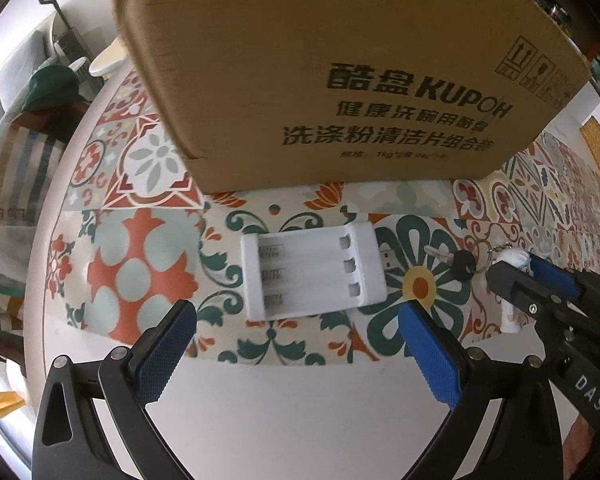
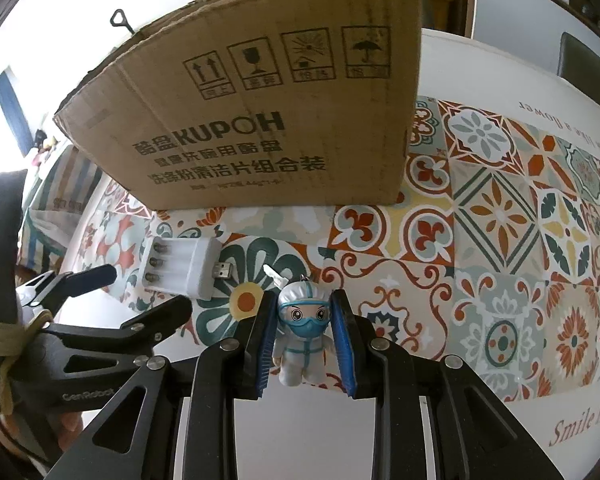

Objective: Organize rigid objects
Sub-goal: 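Grasp the white masked figurine with the right tool, then grasp the white battery charger with the left tool while the right tool holds the figurine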

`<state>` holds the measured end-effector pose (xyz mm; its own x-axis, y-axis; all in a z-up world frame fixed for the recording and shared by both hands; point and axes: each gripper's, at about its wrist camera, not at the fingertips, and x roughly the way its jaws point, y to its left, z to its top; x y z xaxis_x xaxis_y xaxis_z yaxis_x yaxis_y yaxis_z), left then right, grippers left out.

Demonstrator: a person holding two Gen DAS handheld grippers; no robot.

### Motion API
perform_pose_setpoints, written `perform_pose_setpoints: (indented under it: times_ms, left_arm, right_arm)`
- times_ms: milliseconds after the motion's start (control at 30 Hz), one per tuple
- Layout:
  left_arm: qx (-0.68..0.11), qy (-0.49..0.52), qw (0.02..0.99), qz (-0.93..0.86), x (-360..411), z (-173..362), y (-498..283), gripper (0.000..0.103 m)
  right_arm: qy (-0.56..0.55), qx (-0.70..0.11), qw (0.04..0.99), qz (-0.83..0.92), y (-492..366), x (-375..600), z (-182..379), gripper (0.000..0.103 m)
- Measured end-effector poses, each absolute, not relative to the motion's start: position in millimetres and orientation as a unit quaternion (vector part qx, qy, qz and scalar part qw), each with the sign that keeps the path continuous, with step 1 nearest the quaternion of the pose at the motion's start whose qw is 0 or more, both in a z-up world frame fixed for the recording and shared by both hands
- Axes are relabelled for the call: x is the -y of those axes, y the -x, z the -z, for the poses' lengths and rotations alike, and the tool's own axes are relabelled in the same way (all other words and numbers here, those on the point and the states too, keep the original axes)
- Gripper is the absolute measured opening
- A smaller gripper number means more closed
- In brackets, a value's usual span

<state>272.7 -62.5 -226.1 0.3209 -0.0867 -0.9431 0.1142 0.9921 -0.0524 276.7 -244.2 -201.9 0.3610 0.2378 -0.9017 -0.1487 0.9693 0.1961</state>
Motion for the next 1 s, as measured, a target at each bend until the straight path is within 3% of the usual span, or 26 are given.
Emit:
perform_pose_setpoints:
  times_ms: [300,467,600,1000]
  left_arm:
    - [-0.581,-0.032,0.812,0.051,67,239,-294,0.102]
    - [-0.581,-0.029,0.811,0.054,67,245,-305,0.093]
    - [-0.571,-0.033,0.818,0.062,72,245,-303,0.079]
    - [-0.548,-0.032,0.832,0.072,72,217,-279,0.078]
  right_arm:
    - [-0.041,-0.558,0.820,-0.118,-281,246,207,0.027]
    - [-0.042,-0.560,0.819,-0.118,-283,243,211,0.027]
    - [-0.041,-0.560,0.819,-0.118,-283,241,213,0.028]
    - [-0.042,-0.548,0.828,-0.116,-271,240,195,0.028]
